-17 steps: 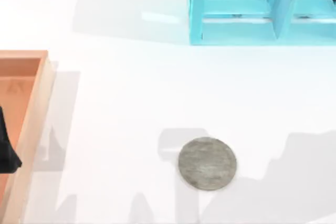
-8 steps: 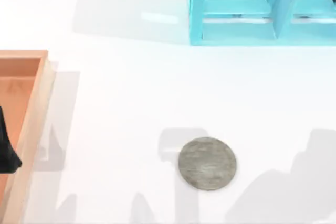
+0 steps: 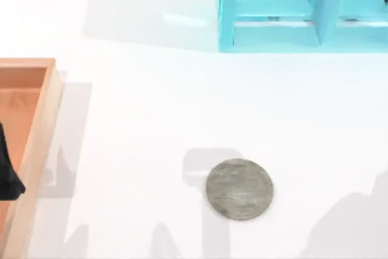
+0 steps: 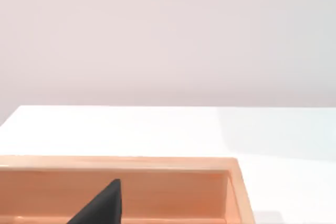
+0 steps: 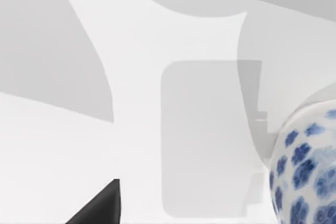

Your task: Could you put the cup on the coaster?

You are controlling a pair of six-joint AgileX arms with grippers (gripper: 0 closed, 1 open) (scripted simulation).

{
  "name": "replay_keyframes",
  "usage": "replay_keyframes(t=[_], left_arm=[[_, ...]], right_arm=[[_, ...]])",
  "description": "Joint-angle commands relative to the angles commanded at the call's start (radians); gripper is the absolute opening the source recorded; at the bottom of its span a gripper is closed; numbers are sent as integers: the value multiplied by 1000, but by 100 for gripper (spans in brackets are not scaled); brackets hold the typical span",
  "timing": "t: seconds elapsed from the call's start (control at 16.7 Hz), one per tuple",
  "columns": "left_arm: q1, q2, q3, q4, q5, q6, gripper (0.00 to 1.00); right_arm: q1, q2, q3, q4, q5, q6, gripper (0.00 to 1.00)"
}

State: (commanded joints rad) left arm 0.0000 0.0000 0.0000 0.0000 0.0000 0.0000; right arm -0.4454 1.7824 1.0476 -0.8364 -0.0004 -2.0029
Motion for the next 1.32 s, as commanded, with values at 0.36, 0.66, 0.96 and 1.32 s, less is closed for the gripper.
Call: replay_keyframes(t=[0.36, 0.66, 0.96, 1.32], left_arm=[[0, 0, 0, 0, 0, 0, 100], [0, 0, 0, 0, 0, 0, 100], [0, 0, 0, 0, 0, 0, 100], [0, 0, 0, 0, 0, 0, 100]], right_arm=[[0, 0, 0, 0, 0, 0, 70], [0, 0, 0, 0, 0, 0, 32], [0, 0, 0, 0, 0, 0, 0], [0, 0, 0, 0, 0, 0, 0]])
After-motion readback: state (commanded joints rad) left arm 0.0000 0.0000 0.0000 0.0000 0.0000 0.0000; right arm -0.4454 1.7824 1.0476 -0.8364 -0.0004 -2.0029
